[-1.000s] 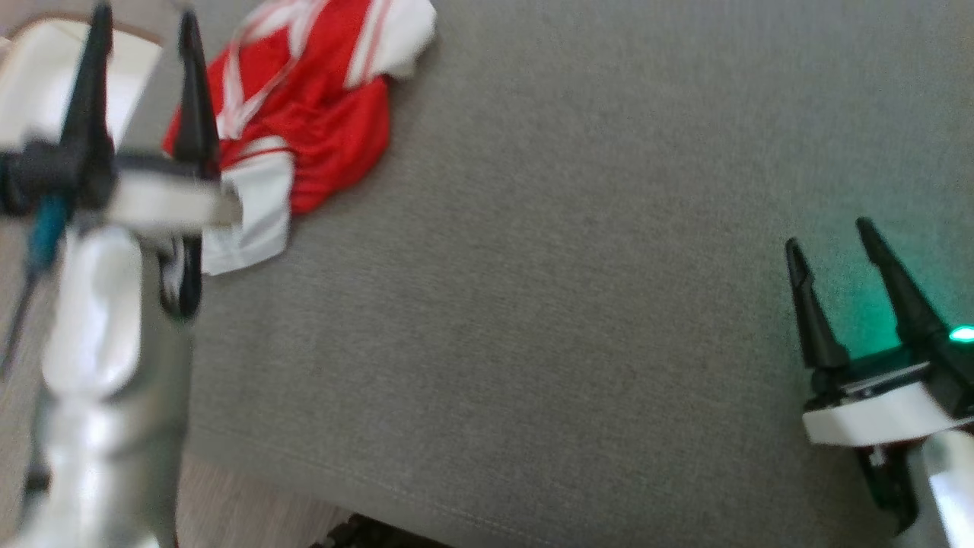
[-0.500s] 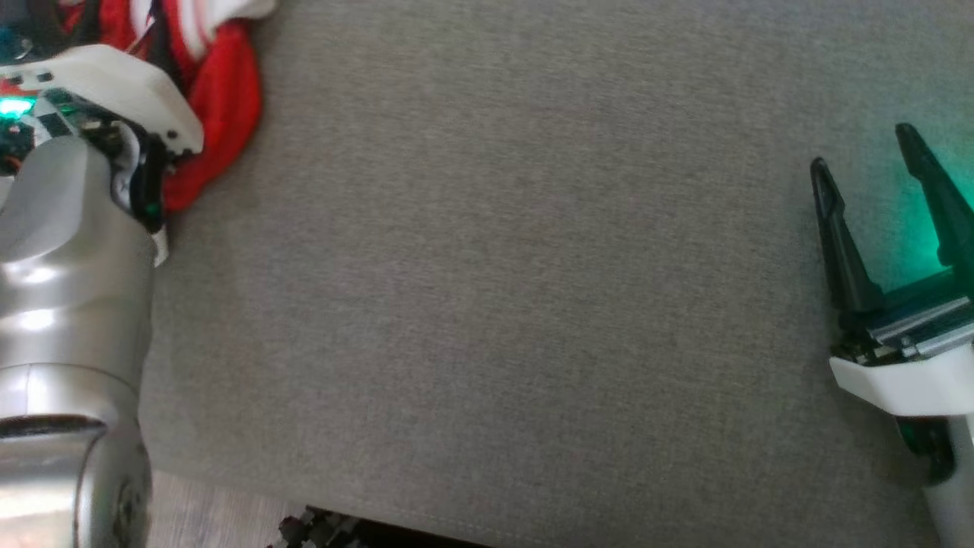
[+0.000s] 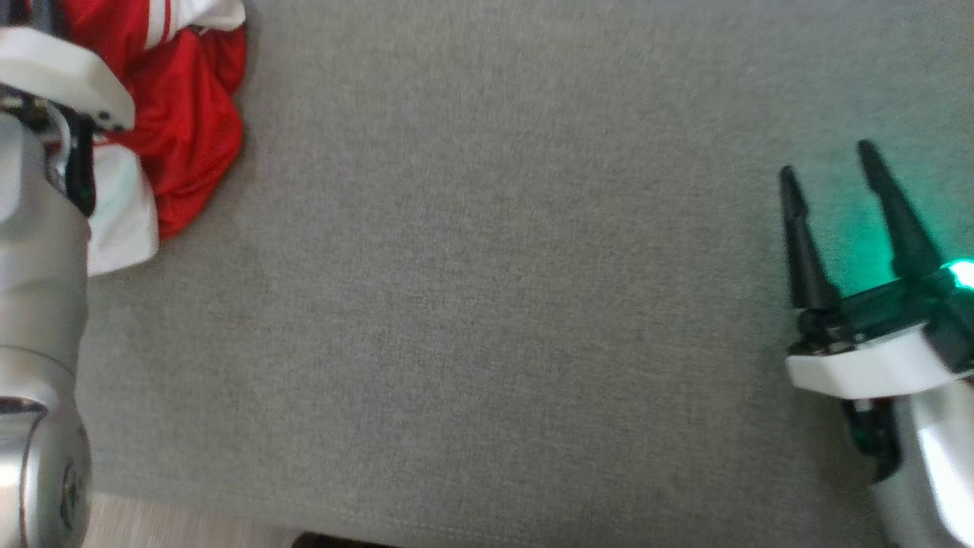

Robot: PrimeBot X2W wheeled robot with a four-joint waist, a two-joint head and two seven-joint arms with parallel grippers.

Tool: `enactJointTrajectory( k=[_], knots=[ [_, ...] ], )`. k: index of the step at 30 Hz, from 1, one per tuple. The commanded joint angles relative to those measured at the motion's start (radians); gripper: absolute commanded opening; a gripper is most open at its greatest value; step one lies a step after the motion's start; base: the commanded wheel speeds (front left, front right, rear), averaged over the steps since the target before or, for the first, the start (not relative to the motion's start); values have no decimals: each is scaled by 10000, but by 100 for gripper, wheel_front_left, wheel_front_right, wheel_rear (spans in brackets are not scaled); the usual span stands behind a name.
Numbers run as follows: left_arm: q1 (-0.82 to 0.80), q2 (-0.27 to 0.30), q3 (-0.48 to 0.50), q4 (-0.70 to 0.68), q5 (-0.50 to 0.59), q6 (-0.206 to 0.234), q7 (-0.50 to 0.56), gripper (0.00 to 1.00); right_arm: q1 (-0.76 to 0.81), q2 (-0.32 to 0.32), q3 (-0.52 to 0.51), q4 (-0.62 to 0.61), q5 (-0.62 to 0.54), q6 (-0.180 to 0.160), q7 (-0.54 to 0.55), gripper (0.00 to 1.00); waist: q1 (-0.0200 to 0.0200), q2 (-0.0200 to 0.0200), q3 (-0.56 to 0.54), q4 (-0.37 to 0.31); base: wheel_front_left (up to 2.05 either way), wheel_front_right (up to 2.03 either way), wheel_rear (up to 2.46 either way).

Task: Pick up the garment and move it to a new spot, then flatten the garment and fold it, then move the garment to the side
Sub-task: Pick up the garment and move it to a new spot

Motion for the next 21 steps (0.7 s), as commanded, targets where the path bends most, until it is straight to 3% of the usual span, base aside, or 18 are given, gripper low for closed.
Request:
enactJointTrajectory(
  k=[1, 5, 11, 16, 21],
  knots=[
    [-506, 727, 11, -438, 90, 33, -150, 0, 269, 185, 285, -209, 115, -9, 6, 100, -2, 1, -1117, -319, 0, 0, 0],
    [-838, 856, -556, -733, 214, -57, -206, 0, 473, 771, 544, 70, 251, -9, 6, 100, -2, 1, -2574, -909, 0, 0, 0],
    [-1061, 931, -2182, -1334, -185, -73, 144, 0, 949, 1508, 960, 218, 457, -9, 6, 100, -2, 1, -4407, -2235, 0, 0, 0],
    [-1049, 939, -3470, -2232, -977, -74, 468, 0, 1162, 1713, 1131, 240, 473, -9, 6, 100, -2, 1, -5077, -3192, 0, 0, 0],
    [-817, 1071, -5017, -4111, -2388, -75, 958, 0, 1280, 1927, 1322, 185, 541, -9, 6, 100, -2, 1, -5316, -4419, 0, 0, 0]
  ],
)
